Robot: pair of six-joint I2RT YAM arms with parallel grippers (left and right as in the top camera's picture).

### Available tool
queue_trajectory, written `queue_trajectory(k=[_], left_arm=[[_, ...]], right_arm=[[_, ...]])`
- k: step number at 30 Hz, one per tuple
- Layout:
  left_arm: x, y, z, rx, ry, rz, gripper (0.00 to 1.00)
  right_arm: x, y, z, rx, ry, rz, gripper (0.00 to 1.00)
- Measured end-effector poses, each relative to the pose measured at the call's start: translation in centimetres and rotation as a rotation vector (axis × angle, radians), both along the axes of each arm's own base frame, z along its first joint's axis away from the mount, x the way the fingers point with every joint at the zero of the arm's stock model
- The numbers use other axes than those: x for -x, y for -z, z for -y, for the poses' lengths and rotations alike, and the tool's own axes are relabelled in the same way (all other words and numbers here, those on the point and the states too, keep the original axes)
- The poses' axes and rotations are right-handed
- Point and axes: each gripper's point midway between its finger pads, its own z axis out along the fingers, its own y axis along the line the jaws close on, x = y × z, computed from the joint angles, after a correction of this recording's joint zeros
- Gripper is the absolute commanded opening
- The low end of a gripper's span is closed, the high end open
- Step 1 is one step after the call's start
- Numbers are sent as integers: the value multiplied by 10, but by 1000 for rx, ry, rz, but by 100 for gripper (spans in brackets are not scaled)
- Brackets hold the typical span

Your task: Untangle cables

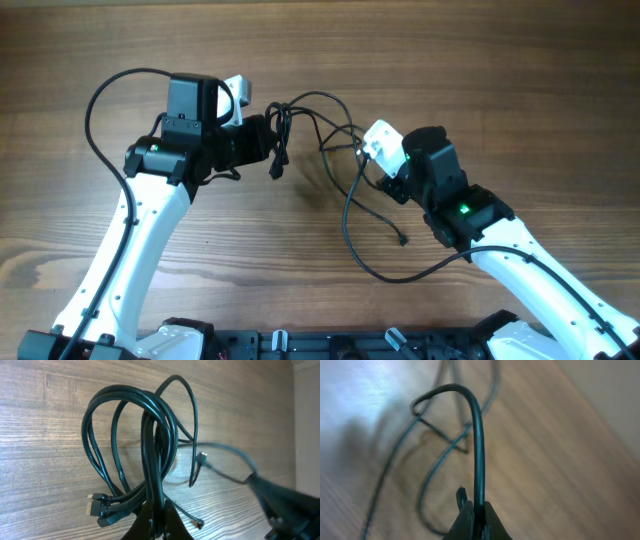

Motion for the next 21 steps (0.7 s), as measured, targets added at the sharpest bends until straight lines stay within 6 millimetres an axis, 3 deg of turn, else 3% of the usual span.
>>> queue_trajectory(k=[6,15,21], left_arm=[[-14,-11,3,50,-52,41,4],[-45,-44,6,182,-168,142,4],[-67,-77,-6,354,-246,201,4]], right_arm=[[27,10,-23,-87,-139,-120,4],[49,26,-20,-64,-174,-229,4],[56,33,-13,-34,-160,-268,4]])
